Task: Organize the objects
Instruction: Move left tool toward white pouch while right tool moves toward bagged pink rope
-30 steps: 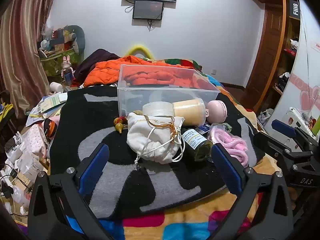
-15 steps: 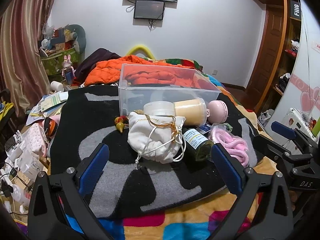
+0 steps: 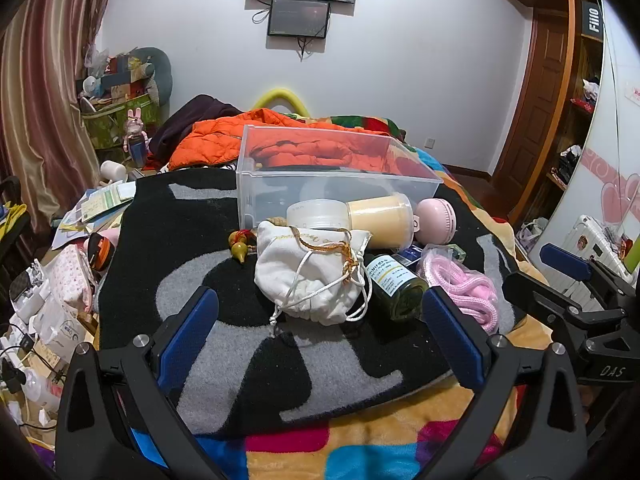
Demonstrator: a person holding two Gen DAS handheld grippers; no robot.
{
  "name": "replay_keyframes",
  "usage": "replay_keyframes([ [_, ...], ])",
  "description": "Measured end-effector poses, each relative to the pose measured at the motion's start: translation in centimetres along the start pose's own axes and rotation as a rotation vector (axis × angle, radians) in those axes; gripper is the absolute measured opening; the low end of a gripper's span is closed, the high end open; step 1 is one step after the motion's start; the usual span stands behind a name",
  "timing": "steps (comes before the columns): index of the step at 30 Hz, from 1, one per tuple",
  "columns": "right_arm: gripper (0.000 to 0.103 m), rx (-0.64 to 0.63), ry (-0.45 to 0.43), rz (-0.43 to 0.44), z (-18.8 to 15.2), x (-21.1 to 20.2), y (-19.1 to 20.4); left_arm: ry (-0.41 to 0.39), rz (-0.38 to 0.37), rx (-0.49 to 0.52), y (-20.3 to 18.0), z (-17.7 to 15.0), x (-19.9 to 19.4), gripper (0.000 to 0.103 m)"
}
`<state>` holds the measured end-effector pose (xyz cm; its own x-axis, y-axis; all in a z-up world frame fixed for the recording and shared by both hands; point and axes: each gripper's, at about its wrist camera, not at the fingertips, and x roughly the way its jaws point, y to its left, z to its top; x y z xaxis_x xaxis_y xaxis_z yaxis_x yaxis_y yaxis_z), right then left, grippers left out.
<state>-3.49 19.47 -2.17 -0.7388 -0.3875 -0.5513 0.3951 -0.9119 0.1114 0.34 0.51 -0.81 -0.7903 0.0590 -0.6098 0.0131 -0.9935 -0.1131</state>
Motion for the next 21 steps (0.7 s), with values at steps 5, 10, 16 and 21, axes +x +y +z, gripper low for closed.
replay_keyframes([
  [5, 0.103, 0.001, 0.001, 0.004, -0.03, -0.01, -0.02, 0.004, -0.003, -0.006, 0.09, -0.11, 0.14, 0.103],
  [10, 0.103, 0.000, 0.002, 0.009, -0.05, -0.03, 0.11, 0.006, -0.003, -0.008, 0.12, -0.28, 0.17, 0.103],
  [16, 0.103, 0.000, 0.004, 0.013, -0.06, -0.03, 0.21, 0.008, -0.006, -0.006, 0.11, -0.34, 0.26, 0.103],
  [21, 0.103, 0.004, 0.015, 0.017, -0.10, 0.29, 0.17, 0.018, -0.010, -0.013, 0.18, -0.36, 0.63, 0.103],
])
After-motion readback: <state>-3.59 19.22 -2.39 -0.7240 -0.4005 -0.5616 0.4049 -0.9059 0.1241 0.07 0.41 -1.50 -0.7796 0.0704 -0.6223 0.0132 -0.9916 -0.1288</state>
